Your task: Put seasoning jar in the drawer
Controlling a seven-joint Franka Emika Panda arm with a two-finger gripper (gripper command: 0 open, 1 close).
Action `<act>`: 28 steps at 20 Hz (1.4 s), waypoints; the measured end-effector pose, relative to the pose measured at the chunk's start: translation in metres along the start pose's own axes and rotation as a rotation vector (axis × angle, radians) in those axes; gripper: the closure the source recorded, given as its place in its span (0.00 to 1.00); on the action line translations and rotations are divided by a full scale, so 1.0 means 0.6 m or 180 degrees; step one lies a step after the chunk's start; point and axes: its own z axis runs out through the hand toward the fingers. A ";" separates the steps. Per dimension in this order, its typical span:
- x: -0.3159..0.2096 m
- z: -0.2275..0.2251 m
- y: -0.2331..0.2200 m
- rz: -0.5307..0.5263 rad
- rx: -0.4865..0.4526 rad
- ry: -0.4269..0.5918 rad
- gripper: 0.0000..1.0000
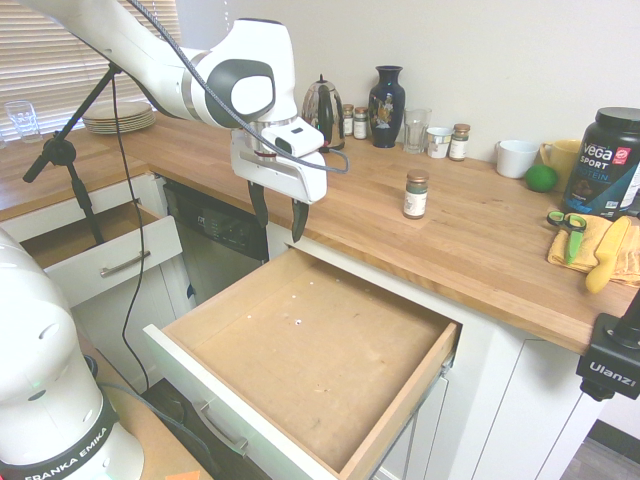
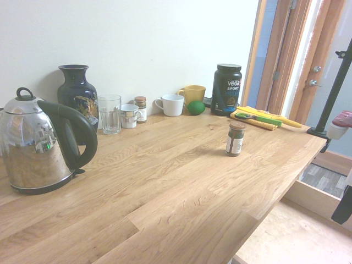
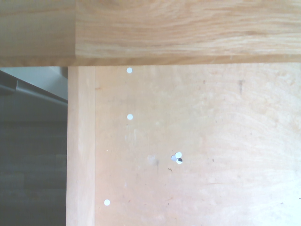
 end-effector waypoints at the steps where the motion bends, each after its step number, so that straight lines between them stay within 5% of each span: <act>1: 0.000 0.000 0.000 0.0000 -0.0001 -0.0001 0.00; 11: 0.021 -0.020 -0.038 0.0023 0.0019 0.0117 0.00; 28: 0.277 -0.019 -0.201 0.0296 -0.0063 0.0106 0.00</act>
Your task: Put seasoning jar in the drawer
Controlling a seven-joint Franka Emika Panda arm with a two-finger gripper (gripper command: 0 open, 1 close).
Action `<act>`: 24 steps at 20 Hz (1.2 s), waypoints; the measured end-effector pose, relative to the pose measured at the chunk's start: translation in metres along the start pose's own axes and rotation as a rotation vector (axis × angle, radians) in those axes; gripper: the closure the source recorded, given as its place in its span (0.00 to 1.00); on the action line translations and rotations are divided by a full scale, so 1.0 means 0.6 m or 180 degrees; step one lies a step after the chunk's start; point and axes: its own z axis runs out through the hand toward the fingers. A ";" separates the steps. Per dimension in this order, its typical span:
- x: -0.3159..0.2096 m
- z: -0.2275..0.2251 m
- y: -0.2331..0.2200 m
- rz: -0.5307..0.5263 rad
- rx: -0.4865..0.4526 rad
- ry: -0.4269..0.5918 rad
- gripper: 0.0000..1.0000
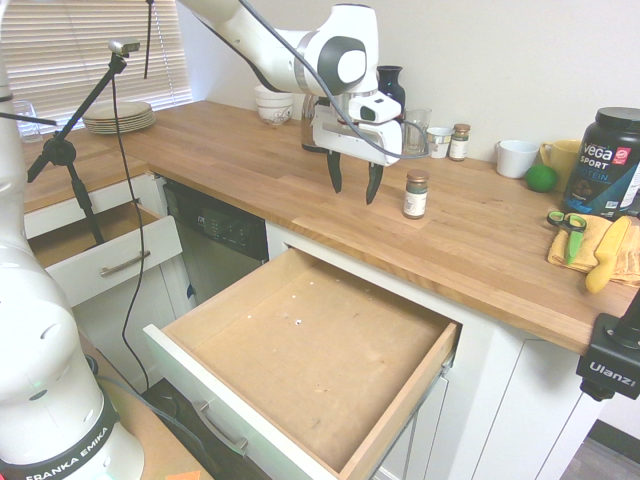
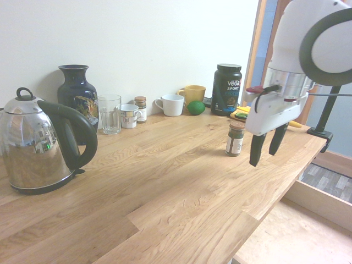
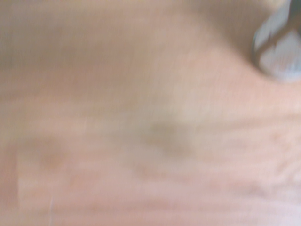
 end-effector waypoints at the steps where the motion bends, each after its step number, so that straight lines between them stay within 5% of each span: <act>1: 0.010 0.001 -0.006 0.0028 -0.0010 0.0001 0.00; 24: 0.171 0.042 -0.042 0.0456 -0.0199 -0.0050 0.00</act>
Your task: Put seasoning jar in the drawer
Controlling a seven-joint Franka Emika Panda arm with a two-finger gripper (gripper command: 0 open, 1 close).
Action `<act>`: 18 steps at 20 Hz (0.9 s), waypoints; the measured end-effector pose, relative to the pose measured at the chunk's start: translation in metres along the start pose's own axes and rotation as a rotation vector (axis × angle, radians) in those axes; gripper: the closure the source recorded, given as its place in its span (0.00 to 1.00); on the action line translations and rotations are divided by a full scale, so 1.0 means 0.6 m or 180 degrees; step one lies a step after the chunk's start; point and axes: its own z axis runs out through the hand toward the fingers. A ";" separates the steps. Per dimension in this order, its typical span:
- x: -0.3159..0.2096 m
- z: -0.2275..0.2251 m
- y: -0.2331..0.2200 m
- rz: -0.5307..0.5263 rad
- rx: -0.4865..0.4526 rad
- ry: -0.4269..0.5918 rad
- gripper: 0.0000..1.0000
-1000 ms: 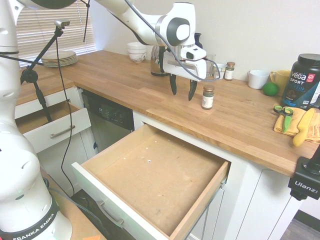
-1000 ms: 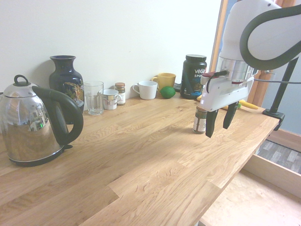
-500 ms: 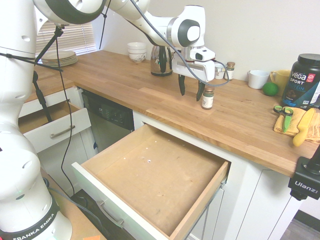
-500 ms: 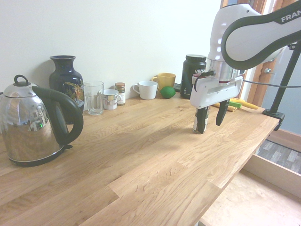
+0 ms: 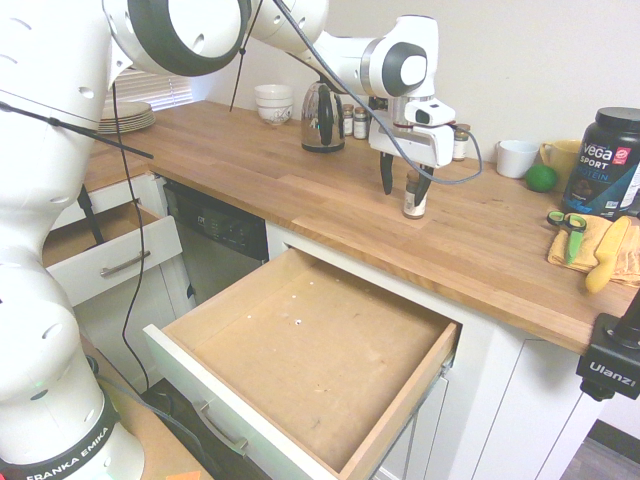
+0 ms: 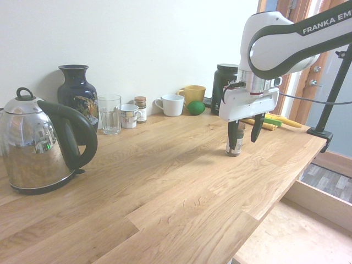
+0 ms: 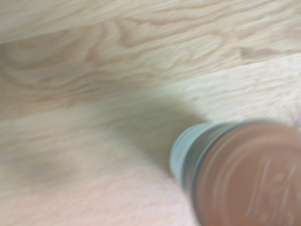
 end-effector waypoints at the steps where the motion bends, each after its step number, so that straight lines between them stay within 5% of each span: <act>1: 0.006 0.004 -0.002 0.0012 0.0008 -0.0005 0.00; 9: 0.041 0.044 -0.023 0.0055 -0.0006 -0.0063 0.00; 10: 0.045 0.046 -0.025 0.0058 -0.0009 -0.0061 1.00; 18: 0.054 0.046 -0.029 0.0055 0.0006 -0.0044 1.00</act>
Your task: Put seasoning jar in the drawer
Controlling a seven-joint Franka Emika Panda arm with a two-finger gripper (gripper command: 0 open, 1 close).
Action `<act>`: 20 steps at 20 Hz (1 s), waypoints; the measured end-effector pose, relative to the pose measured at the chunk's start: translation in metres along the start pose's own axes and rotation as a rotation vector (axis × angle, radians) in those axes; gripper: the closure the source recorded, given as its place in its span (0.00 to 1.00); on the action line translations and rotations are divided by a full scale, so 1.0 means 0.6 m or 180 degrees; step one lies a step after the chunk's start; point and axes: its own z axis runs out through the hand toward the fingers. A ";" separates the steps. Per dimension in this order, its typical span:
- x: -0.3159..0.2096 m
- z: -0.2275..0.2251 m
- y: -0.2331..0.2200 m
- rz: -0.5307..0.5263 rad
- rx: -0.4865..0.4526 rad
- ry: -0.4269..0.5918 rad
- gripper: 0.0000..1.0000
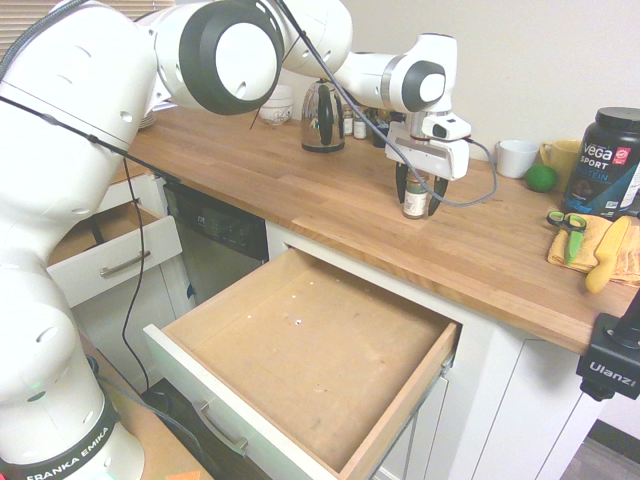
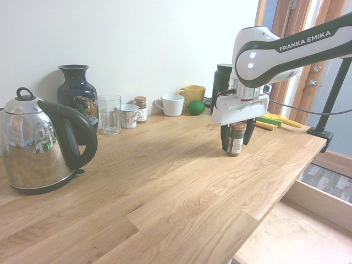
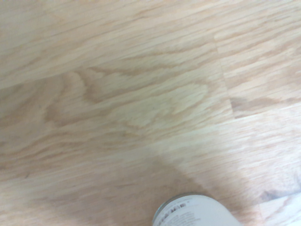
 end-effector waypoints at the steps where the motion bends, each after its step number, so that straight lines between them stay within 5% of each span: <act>1: 0.000 0.001 0.000 -0.0001 -0.0002 -0.0002 1.00; 20: -0.002 0.002 -0.001 -0.0020 0.0008 -0.0019 1.00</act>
